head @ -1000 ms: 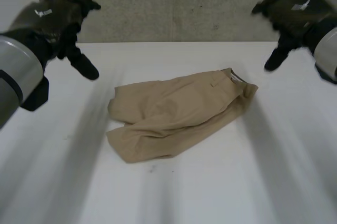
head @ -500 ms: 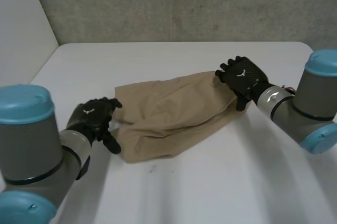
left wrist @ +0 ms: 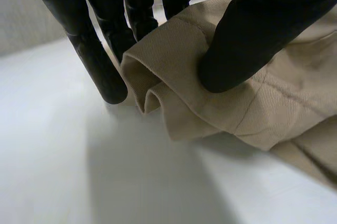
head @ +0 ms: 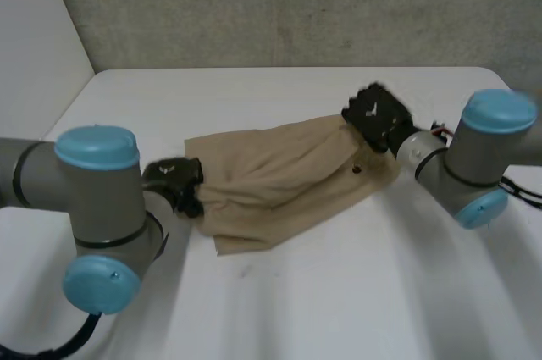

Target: Fold the shorts.

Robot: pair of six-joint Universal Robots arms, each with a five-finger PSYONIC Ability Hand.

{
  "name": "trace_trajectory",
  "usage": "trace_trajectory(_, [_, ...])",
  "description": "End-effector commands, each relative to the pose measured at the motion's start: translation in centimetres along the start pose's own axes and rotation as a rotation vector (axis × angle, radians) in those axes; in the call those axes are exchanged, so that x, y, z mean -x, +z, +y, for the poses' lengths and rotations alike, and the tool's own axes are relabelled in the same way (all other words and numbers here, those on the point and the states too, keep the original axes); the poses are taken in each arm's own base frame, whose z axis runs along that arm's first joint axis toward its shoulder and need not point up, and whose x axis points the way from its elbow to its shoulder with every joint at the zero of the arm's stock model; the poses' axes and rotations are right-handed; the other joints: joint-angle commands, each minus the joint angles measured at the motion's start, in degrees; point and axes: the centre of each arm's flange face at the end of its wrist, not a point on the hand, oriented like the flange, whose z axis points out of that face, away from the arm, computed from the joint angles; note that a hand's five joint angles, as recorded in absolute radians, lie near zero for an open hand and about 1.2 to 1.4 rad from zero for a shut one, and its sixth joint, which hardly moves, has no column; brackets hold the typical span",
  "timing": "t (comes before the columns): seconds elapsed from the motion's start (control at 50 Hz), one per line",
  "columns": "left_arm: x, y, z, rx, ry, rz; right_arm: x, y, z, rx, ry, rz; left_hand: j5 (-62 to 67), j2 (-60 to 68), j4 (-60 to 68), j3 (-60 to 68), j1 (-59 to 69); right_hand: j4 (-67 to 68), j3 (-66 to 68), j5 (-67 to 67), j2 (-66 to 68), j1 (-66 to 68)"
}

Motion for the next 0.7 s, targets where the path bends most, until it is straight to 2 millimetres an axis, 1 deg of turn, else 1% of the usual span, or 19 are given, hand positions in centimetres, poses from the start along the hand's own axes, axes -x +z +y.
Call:
trace_trajectory(0.02, [0.8, -3.5, -7.7, -0.235, 0.061, -0.013, -7.1, -2.5, -6.6, -0.049, 0.169, 0.135, 14.4, 11.8, 11.3, 12.5, 15.1, 11.8, 12.5, 13.8, 12.4, 26.6])
trace_trajectory(0.04, [0.8, -4.0, -8.4, -0.259, 0.072, -0.015, -8.7, -3.6, -8.4, -0.048, 0.220, 0.150, 14.4, 11.8, 11.3, 12.5, 15.1, 11.8, 12.5, 13.8, 12.4, 26.6])
trace_trajectory(0.1, [1.1, -6.4, -11.3, -0.357, 0.111, -0.026, -9.9, -5.5, -10.7, -0.024, 0.286, 0.133, 14.4, 11.8, 11.3, 12.5, 15.1, 11.8, 12.5, 13.8, 12.4, 26.6])
trace_trajectory(0.12, [1.2, -7.0, -11.9, -0.382, 0.118, -0.027, -10.6, -6.6, -12.1, -0.008, 0.305, 0.117, 14.4, 11.8, 11.3, 12.5, 15.1, 11.8, 12.5, 13.8, 12.4, 26.6])
trace_trajectory(0.14, [1.2, -7.7, -12.6, -0.406, 0.124, -0.028, -11.0, -7.2, -12.7, 0.003, 0.310, 0.113, 14.4, 11.8, 11.3, 12.5, 15.1, 11.8, 12.5, 13.8, 12.4, 26.6])
trace_trajectory(0.16, [1.3, -9.1, -13.8, -0.453, 0.136, -0.031, -11.4, -7.9, -13.4, 0.015, 0.315, 0.111, 14.4, 11.8, 11.3, 12.5, 15.1, 11.8, 12.5, 13.8, 12.4, 26.6])
trace_trajectory(0.18, [1.3, -9.7, -14.2, -0.470, 0.141, -0.034, -11.7, -8.5, -13.8, 0.032, 0.321, 0.107, 14.4, 11.8, 11.3, 12.5, 15.1, 11.8, 12.5, 13.8, 12.4, 26.6])
trace_trajectory(0.22, [1.6, -11.4, -15.4, -0.520, 0.154, -0.043, -12.8, -10.7, -14.8, 0.098, 0.342, 0.088, 14.4, 11.8, 11.3, 12.5, 15.1, 11.8, 12.5, 13.8, 12.4, 26.6])
trace_trajectory(0.26, [1.6, -12.5, -15.8, -0.540, 0.164, -0.044, -13.4, -12.2, -15.3, 0.146, 0.344, 0.076, 14.4, 11.8, 11.3, 12.5, 15.1, 11.8, 12.5, 13.8, 12.4, 26.6])
trace_trajectory(0.28, [1.7, -13.0, -15.9, -0.547, 0.169, -0.044, -13.6, -13.5, -15.7, 0.188, 0.338, 0.057, 14.4, 11.8, 11.3, 12.5, 15.1, 11.8, 12.5, 13.8, 12.4, 26.6])
trace_trajectory(0.32, [1.6, -14.4, -15.8, -0.551, 0.187, -0.028, -13.6, -14.6, -16.0, 0.227, 0.323, 0.032, 14.4, 11.8, 11.3, 12.5, 15.1, 11.8, 12.5, 13.8, 12.4, 26.6])
trace_trajectory(0.4, [1.3, -15.9, -14.8, -0.512, 0.213, 0.019, -12.2, -16.4, -15.9, 0.312, 0.295, -0.058, 14.4, 11.8, 11.3, 12.5, 15.1, 11.8, 12.5, 13.8, 12.4, 26.6])
trace_trajectory(0.52, [1.2, -15.7, -12.2, -0.383, 0.231, 0.048, -9.5, -17.2, -14.2, 0.398, 0.272, -0.162, 14.4, 11.8, 11.3, 12.5, 15.1, 11.8, 12.5, 13.8, 12.4, 26.6])
trace_trajectory(0.58, [0.9, -14.3, -10.6, -0.309, 0.243, 0.064, -8.4, -17.2, -13.4, 0.424, 0.283, -0.203, 14.4, 11.8, 11.3, 12.5, 15.1, 11.8, 12.5, 13.8, 12.4, 26.6])
trace_trajectory(0.6, [0.8, -13.7, -10.1, -0.286, 0.248, 0.066, -7.8, -16.7, -12.6, 0.443, 0.295, -0.225, 14.4, 11.8, 11.3, 12.5, 15.1, 11.8, 12.5, 13.8, 12.4, 26.6])
trace_trajectory(0.62, [0.6, -12.4, -9.2, -0.241, 0.257, 0.070, -7.5, -16.3, -12.0, 0.452, 0.299, -0.232, 14.4, 11.8, 11.3, 12.5, 15.1, 11.8, 12.5, 13.8, 12.4, 26.6])
trace_trajectory(0.66, [0.4, -11.1, -8.5, -0.204, 0.263, 0.072, -7.0, -15.0, -10.5, 0.466, 0.318, -0.238, 14.4, 11.8, 11.3, 12.5, 15.1, 11.8, 12.5, 13.8, 12.4, 26.6])
trace_trajectory(0.68, [0.3, -10.3, -8.2, -0.193, 0.264, 0.072, -6.9, -13.7, -9.2, 0.465, 0.317, -0.223, 14.4, 11.8, 11.3, 12.5, 15.1, 11.8, 12.5, 13.8, 12.4, 26.6])
trace_trajectory(0.7, [0.2, -8.6, -8.4, -0.194, 0.268, 0.067, -7.0, -12.9, -8.7, 0.457, 0.315, -0.207, 14.4, 11.8, 11.3, 12.5, 15.1, 11.8, 12.5, 13.8, 12.4, 26.6])
